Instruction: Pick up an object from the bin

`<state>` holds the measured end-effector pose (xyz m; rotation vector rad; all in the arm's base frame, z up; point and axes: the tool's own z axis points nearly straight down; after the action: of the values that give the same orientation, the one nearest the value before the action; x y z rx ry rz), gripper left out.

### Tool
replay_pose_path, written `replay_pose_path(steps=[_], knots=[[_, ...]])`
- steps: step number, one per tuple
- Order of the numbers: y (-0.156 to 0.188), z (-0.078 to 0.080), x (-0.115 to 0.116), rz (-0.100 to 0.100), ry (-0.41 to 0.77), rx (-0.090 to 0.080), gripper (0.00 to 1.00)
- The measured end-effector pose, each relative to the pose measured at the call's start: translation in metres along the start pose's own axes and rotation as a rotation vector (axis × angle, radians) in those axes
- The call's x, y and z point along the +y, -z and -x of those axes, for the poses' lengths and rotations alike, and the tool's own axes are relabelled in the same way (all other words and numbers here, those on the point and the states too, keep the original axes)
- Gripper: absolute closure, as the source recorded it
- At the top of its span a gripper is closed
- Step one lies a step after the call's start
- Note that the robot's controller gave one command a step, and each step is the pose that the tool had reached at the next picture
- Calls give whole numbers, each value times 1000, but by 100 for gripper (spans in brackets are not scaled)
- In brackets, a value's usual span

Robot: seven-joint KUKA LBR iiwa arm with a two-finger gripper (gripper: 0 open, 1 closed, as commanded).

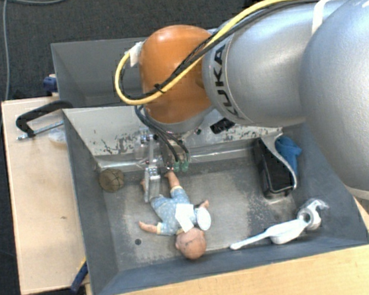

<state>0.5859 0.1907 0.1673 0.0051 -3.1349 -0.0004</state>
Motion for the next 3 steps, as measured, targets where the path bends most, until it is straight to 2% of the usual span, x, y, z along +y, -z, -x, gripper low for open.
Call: replay_pose_path(steps=[1, 2, 3], knots=[[3, 0, 0, 1, -1, -3, 0], [8, -5, -13, 2, 66, -4, 0], [-31, -7, -42, 1, 155, -8, 0]])
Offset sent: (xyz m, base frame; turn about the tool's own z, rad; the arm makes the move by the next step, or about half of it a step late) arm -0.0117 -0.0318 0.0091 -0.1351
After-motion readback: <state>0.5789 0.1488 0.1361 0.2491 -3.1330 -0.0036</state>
